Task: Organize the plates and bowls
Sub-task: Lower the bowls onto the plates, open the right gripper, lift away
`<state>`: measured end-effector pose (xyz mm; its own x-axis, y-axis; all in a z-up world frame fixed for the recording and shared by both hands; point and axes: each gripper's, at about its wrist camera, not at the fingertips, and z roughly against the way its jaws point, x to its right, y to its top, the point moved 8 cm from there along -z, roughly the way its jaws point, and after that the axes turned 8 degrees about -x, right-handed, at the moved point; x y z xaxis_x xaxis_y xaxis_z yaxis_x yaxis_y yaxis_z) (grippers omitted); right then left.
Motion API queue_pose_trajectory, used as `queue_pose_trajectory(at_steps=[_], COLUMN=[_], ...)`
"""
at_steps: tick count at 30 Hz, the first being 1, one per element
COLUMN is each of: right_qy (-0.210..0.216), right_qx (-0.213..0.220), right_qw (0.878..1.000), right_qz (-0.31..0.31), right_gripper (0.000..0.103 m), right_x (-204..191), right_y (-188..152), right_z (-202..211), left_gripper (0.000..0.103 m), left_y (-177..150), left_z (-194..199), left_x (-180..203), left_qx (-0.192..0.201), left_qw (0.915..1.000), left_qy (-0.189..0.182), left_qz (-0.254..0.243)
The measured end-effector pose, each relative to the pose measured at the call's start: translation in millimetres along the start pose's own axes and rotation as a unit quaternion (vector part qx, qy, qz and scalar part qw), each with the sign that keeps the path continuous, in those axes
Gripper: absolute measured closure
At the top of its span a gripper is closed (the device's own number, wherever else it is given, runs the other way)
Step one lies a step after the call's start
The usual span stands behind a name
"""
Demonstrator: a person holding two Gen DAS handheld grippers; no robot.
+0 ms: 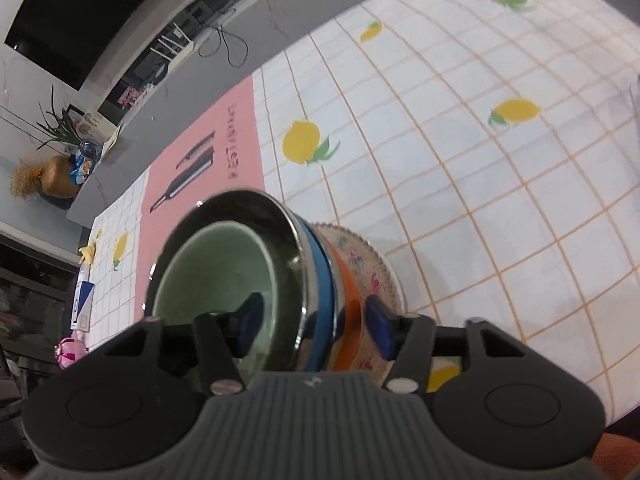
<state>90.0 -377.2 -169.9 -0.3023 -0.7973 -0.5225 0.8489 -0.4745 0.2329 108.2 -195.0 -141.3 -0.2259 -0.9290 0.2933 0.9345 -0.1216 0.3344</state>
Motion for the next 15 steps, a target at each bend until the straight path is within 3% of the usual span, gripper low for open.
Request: queue_pose_trajectory(at_steps=[1,8,15], right_qy=[-0.005,-0.01,-0.025], right_qx=[0.005,0.013,0.047], right_qw=[1.0,1.0,0.998], right_qz=[0.004,0.008,0.037], right_gripper=[0.027,0.024,0.023], right_x=[-0.8,-4.4,-25.5], right_y=[1.0,0.6,-3.3], right_z=[2.1,13.6,45.6], left_gripper=[0.052,0.048,0.046], left_y=[0.4,0.5,2.1], left_z=[2.4,22.4,73.5], left_x=[0.2,1.8,2.6], left_qx=[0.004,0.021,0.081], left_qw=[1.0,0.9997,0.9955], left_qy=[0.001,0.002,0.02], left_qz=[-0.001,-0.012,-0.045])
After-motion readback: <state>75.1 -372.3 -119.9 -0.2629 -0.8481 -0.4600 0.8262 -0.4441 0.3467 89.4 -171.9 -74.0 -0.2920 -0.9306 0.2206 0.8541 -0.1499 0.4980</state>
